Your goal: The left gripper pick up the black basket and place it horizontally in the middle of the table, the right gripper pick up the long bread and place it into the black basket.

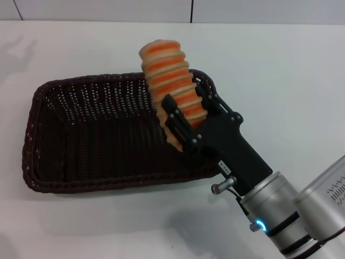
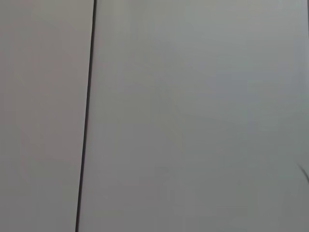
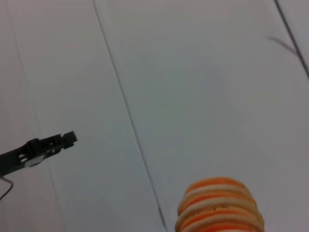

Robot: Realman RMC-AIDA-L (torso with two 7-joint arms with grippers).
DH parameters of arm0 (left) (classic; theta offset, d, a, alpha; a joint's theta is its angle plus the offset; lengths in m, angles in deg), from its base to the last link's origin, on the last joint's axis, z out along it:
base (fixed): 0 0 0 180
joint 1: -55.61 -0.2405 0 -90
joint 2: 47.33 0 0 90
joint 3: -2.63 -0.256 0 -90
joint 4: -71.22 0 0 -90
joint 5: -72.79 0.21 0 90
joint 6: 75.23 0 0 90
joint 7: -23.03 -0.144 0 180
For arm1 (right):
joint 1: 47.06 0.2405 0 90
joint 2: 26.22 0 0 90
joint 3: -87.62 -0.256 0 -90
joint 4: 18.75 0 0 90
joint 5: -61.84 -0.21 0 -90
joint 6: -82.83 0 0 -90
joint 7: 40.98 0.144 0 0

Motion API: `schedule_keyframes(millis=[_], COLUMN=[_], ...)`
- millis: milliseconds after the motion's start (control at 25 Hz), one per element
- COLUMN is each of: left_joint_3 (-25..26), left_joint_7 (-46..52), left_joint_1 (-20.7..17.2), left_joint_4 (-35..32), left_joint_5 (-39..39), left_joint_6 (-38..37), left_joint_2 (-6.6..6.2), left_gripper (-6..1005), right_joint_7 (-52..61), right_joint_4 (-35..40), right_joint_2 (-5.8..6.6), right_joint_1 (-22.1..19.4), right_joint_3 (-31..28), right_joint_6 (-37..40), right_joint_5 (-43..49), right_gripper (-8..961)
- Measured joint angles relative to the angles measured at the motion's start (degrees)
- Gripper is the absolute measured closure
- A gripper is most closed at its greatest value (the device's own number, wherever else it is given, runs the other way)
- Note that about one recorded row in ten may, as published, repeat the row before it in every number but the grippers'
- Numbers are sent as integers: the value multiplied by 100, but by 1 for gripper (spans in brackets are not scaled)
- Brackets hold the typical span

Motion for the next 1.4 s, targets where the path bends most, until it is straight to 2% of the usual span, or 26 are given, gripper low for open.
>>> schedule_keyframes(millis=[40, 280, 440, 640, 760, 880, 1040, 1080, 1200, 1240, 1280, 1400], left_joint_3=[4, 61, 63, 62, 59, 59, 137, 195, 420, 540, 626, 856], left_joint_7=[1, -4, -4, 3, 9, -3, -184, -318, -878, -1175, -1397, -2188], left_joint_1=[-7, -37, -54, -101, -217, -372, -621, -642, -656, -651, -650, -647], left_joint_4=[2, 7, 8, 8, 0, -49, -262, -405, -867, -1057, -1198, -1878], left_joint_5=[-2, -6, -28, -81, -170, -326, -689, -784, -940, -955, -959, -1069], left_joint_6=[0, -1, -3, -1, 46, 124, 148, 144, 98, 86, 82, 75], left_joint_2=[0, 11, 21, 22, 42, 103, 290, 316, 401, 445, 479, 508], left_gripper=[625, 625, 625, 625, 625, 625, 625, 625, 625, 625, 625, 625], right_joint_7=[-1, -10, -52, -98, -295, -586, -787, -791, -788, -781, -781, -784], right_joint_4=[-26, -33, -40, -32, 43, 220, 779, 888, 1113, 1403, 1403, 1866], right_joint_2=[14, 71, 108, 186, 211, 145, -176, -211, -201, -191, -191, -200], right_joint_1=[-9, -120, -256, -371, -755, -1307, -1798, -1850, -1827, -1679, -1679, -1393], right_joint_3=[0, -104, -213, -384, -719, -1333, -2256, -2467, -2690, -2710, -2710, -2721], right_joint_6=[20, 82, 226, 297, 684, 1178, 2002, 2134, 2397, 2613, 2613, 2738], right_joint_5=[42, 149, 184, 172, 136, 131, 99, 29, -493, -898, -898, -1333], right_gripper=[491, 296, 239, 239, 239, 240, 240, 240, 240, 240, 240, 239])
